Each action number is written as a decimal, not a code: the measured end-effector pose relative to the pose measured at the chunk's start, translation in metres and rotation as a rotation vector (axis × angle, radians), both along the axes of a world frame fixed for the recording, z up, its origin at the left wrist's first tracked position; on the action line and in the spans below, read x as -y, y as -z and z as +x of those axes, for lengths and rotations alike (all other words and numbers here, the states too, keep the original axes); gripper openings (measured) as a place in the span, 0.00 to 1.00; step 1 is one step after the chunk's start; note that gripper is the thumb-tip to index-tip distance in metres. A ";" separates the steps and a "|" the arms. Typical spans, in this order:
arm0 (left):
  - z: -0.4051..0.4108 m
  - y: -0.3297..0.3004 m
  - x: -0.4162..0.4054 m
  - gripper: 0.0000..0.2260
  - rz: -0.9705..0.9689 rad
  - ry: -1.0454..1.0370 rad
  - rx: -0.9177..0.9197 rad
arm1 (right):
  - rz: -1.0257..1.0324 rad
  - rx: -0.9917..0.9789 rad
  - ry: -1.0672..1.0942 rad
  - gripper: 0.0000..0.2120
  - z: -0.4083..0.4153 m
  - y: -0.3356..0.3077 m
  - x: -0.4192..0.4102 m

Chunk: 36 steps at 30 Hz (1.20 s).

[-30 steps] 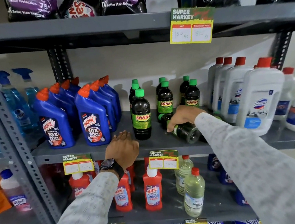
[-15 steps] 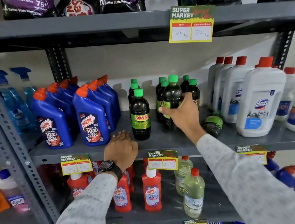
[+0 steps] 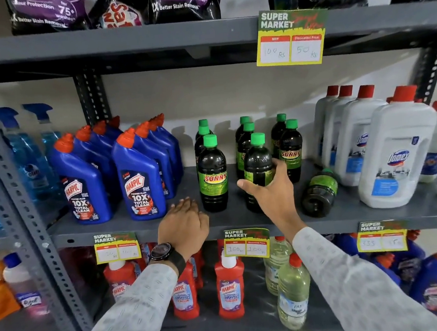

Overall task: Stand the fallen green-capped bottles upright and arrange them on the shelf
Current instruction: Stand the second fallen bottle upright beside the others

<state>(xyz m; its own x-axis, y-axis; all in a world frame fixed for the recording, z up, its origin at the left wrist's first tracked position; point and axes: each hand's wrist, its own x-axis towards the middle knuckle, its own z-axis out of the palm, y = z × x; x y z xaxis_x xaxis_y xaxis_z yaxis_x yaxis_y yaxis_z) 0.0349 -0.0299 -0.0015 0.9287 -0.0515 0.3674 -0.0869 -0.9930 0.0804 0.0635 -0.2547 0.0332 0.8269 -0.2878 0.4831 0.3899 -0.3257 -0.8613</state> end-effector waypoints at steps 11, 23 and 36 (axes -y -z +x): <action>0.001 0.001 0.000 0.29 -0.016 -0.005 -0.007 | 0.041 -0.025 -0.199 0.38 0.008 0.010 0.016; 0.003 0.002 -0.001 0.27 -0.010 -0.003 -0.008 | 0.049 -0.065 -0.249 0.32 0.010 0.013 0.021; 0.003 0.004 -0.001 0.27 -0.007 0.006 -0.008 | 0.080 -0.053 -0.272 0.32 0.009 0.015 0.025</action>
